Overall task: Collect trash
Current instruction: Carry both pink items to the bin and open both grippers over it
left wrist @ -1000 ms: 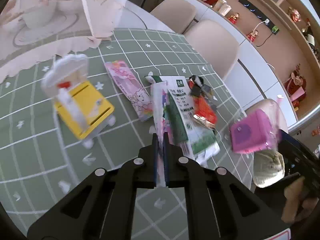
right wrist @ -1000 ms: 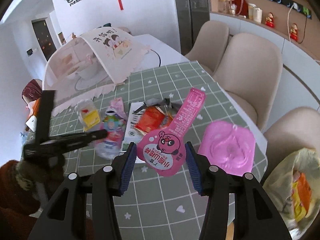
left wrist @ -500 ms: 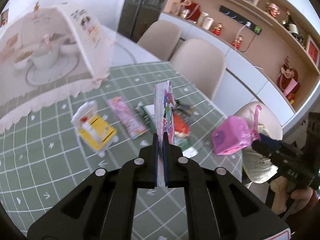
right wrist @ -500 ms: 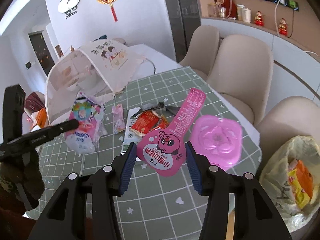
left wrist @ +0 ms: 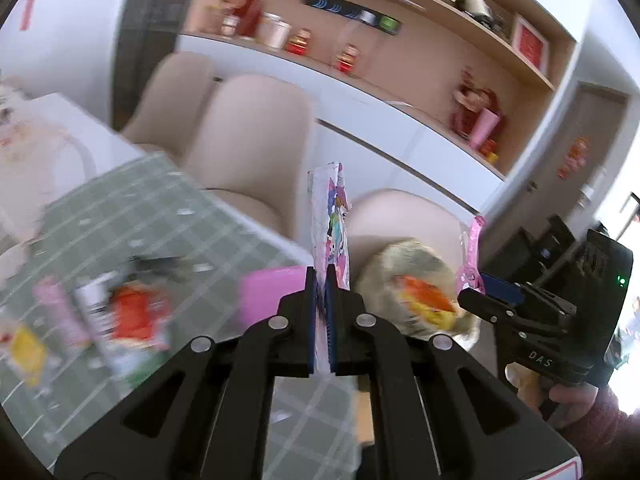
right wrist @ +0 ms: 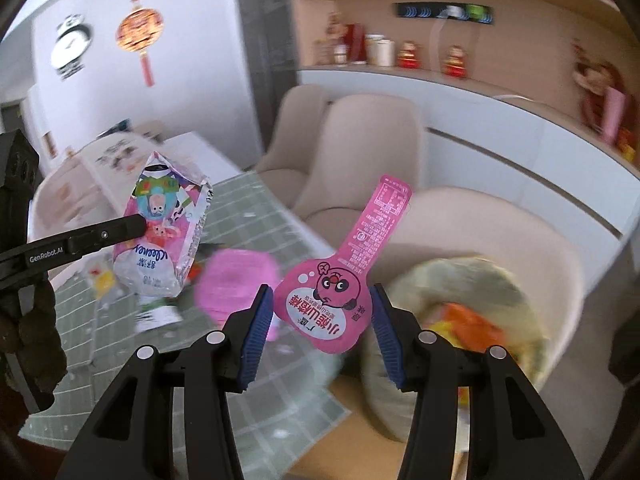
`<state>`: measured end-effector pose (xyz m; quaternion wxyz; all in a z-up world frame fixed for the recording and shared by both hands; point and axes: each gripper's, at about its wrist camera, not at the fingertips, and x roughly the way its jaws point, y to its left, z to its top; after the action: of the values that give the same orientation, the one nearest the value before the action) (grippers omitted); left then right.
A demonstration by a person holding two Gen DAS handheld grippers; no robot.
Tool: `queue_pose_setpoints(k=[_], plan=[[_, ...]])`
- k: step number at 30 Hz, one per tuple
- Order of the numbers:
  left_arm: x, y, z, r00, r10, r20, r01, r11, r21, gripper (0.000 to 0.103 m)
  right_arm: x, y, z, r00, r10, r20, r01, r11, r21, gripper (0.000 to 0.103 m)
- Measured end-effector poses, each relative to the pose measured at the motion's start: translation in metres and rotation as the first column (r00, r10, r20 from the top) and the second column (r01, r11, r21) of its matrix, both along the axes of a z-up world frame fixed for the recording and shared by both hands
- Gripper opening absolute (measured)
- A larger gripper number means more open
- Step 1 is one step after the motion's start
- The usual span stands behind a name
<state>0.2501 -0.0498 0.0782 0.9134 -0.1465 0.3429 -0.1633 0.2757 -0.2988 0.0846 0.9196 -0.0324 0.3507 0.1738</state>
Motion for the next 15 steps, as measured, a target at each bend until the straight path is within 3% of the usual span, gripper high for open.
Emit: queue_pose_setpoints(k=[5, 9, 15], plan=[[0.036, -0.067, -0.006, 0.989, -0.143, -0.030, 0.141, 0.989, -0.046, 0.004, 0.004, -0.065, 0.000, 0.992, -0.123, 0.001, 0.123, 0.992, 0.011, 0.047], [0.058, -0.128, -0.017, 0.965, -0.252, -0.074, 0.248, 0.967, -0.055, 0.004, 0.006, -0.109, -0.001, 0.979, -0.202, -0.004, 0.202, 0.979, 0.037, 0.047], [0.081, -0.181, -0.037, 0.936, -0.322, -0.141, 0.318, 0.947, -0.050, 0.004, 0.016, -0.148, -0.010, 0.967, -0.255, -0.026, 0.256, 0.965, 0.059, 0.047]])
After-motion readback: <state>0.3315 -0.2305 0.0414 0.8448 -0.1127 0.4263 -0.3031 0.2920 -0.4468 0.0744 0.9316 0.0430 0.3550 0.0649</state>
